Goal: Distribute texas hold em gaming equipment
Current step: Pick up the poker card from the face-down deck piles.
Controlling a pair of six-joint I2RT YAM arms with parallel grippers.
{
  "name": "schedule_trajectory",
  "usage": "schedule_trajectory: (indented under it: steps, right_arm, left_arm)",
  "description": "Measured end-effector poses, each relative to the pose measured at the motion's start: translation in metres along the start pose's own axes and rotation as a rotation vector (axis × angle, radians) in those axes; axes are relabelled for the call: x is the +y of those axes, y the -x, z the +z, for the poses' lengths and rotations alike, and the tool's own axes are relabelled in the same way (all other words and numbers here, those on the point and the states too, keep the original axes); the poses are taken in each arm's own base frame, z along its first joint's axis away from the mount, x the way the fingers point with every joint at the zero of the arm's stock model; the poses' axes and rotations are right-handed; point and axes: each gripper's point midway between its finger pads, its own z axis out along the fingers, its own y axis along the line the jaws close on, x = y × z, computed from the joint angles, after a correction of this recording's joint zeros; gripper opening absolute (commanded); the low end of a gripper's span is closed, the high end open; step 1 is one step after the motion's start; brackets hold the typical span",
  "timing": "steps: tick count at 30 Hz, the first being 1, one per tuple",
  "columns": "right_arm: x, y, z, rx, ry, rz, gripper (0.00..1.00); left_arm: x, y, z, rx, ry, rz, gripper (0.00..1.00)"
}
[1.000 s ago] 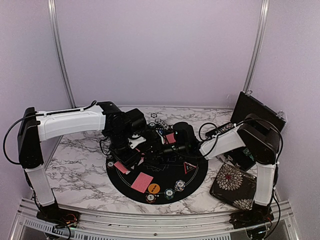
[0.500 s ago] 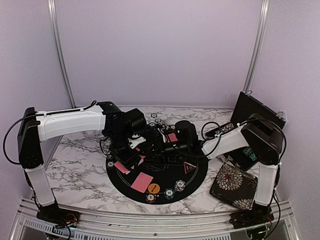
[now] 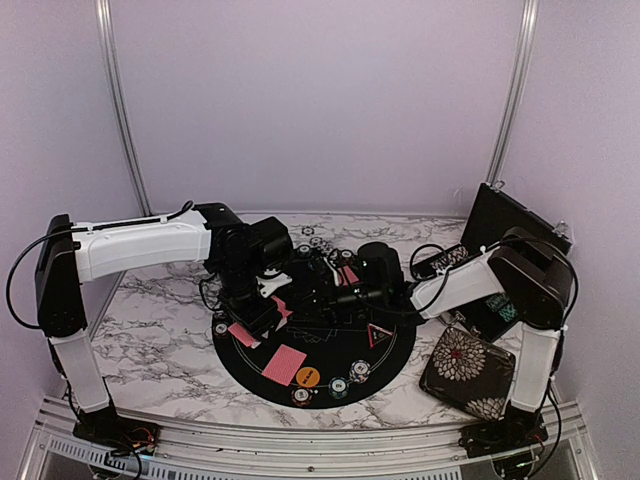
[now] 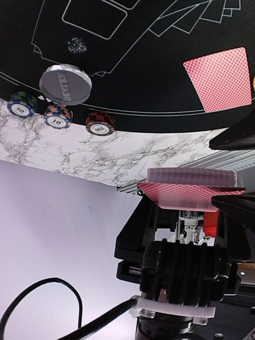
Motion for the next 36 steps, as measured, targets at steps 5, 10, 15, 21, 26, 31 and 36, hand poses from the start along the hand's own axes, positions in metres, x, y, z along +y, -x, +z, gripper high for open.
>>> schedule_trajectory:
  steps: [5, 10, 15, 21, 26, 31, 36]
  right_arm:
    - [0.011, 0.0, -0.004, -0.006, 0.014, -0.011, 0.26]
    - [0.022, 0.002, -0.007, -0.015, 0.034, -0.031, 0.24]
    - [0.023, 0.001, -0.007, -0.013, 0.037, -0.017, 0.22]
    - [0.023, -0.001, -0.006, -0.011, 0.043, -0.014, 0.21]
    - [0.022, -0.003, -0.005, -0.006, 0.043, -0.008, 0.2]
    - [0.018, -0.005, -0.002, 0.001, 0.043, 0.002, 0.2]
    - [0.016, -0.005, -0.001, 0.002, 0.043, 0.006, 0.17]
  left_arm:
    - [0.0, 0.0, 0.0, 0.0, 0.001, 0.0, 0.45]
    - [0.0, 0.0, 0.0, -0.002, 0.001, 0.0, 0.45]
    - [-0.001, 0.004, -0.003, -0.013, 0.0, 0.001, 0.45]
    - [0.0, 0.004, -0.004, -0.016, 0.006, 0.001, 0.45]
    - [0.0, 0.004, -0.004, -0.016, 0.006, 0.001, 0.45]
    - [0.0, 0.004, -0.004, -0.016, 0.006, 0.001, 0.45]
    - [0.0, 0.004, -0.004, -0.016, 0.006, 0.001, 0.45]
